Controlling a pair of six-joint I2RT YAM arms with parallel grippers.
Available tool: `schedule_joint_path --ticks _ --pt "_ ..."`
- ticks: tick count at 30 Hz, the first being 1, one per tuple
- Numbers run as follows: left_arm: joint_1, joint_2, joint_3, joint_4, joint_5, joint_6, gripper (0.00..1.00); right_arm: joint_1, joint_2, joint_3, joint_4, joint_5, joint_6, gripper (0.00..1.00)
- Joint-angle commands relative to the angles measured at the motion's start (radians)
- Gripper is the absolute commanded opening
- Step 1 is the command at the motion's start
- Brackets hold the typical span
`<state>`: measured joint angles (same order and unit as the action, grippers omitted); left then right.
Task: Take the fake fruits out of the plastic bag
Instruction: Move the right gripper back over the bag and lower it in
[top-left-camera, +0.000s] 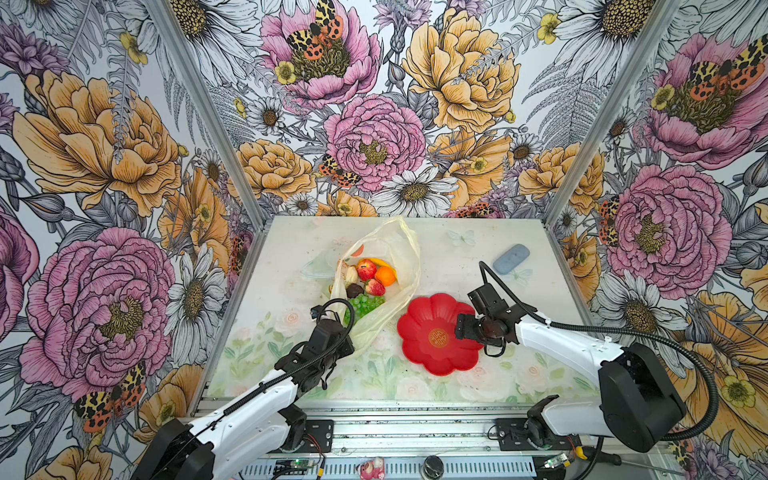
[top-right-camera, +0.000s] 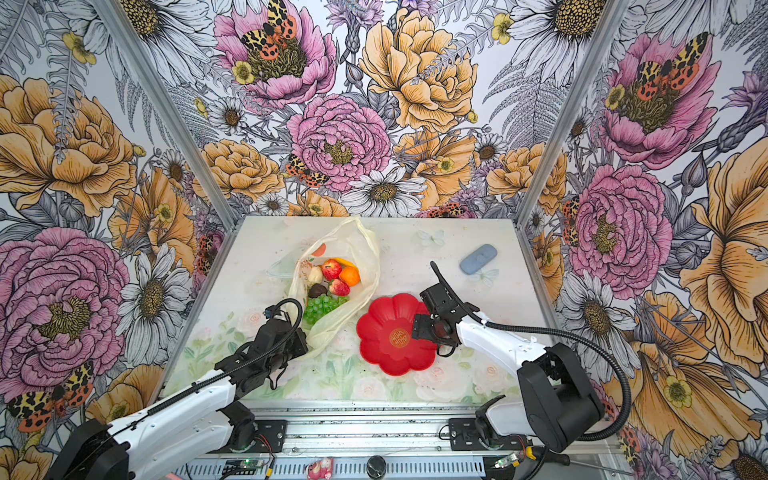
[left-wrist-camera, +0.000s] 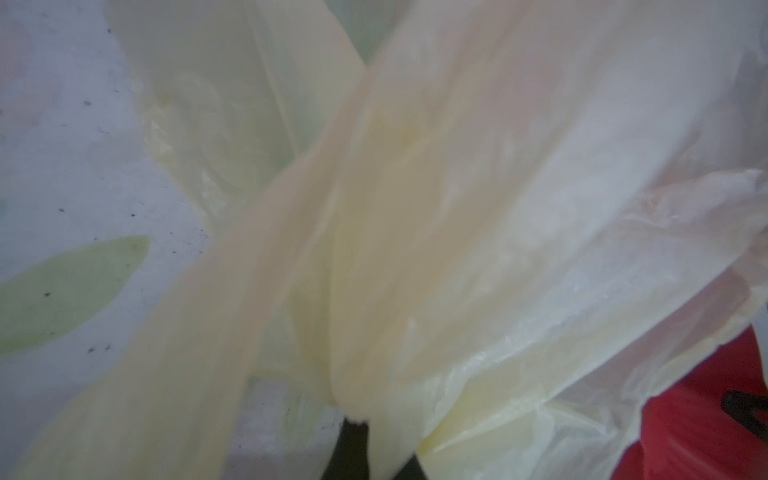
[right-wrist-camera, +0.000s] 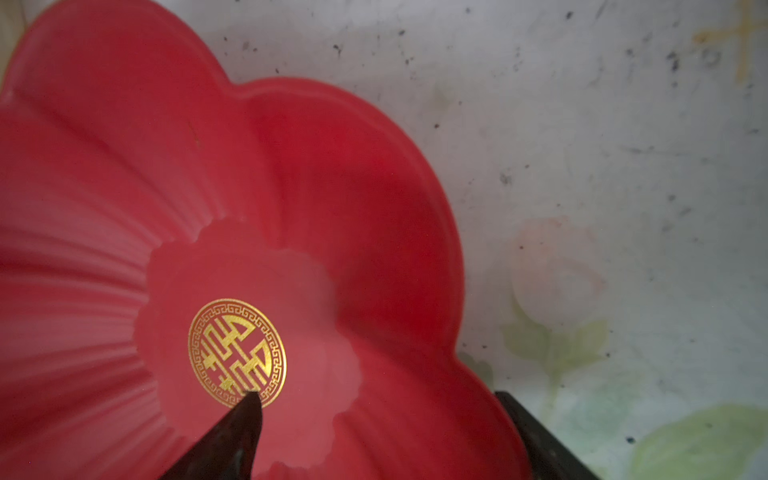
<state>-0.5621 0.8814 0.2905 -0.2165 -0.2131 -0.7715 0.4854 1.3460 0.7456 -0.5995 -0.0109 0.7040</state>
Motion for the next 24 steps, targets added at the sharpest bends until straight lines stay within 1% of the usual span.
schedule_joint_path --ticks 1,6,11,14,15,19,22,24 --pt "-0.007 -0.031 -0.005 -0.042 -0.053 0.010 0.00 0.005 -0.051 0.059 -0.054 0.102 -0.027 0.88" --pt "-0.005 -0.002 0.026 -0.030 -0.037 0.043 0.00 0.048 -0.117 0.156 -0.147 0.219 -0.055 0.88" --pt "-0.002 0.055 0.104 -0.047 -0.024 0.124 0.00 0.152 -0.109 0.313 -0.158 0.277 -0.096 0.86" --pt "-0.001 0.124 0.158 -0.043 -0.003 0.179 0.00 0.242 -0.025 0.448 -0.134 0.306 -0.141 0.86" --pt "-0.001 0.151 0.178 -0.041 0.029 0.196 0.00 0.266 0.020 0.495 -0.118 0.307 -0.156 0.86" --pt "-0.002 0.205 0.202 -0.018 0.039 0.231 0.00 0.343 0.218 0.666 -0.052 0.227 -0.219 0.84" --pt "-0.004 0.195 0.167 0.033 0.039 0.238 0.00 0.370 0.376 0.793 -0.028 0.175 -0.257 0.79" --pt "-0.003 0.180 0.151 0.050 0.034 0.245 0.00 0.376 0.454 0.858 -0.020 0.134 -0.264 0.77"
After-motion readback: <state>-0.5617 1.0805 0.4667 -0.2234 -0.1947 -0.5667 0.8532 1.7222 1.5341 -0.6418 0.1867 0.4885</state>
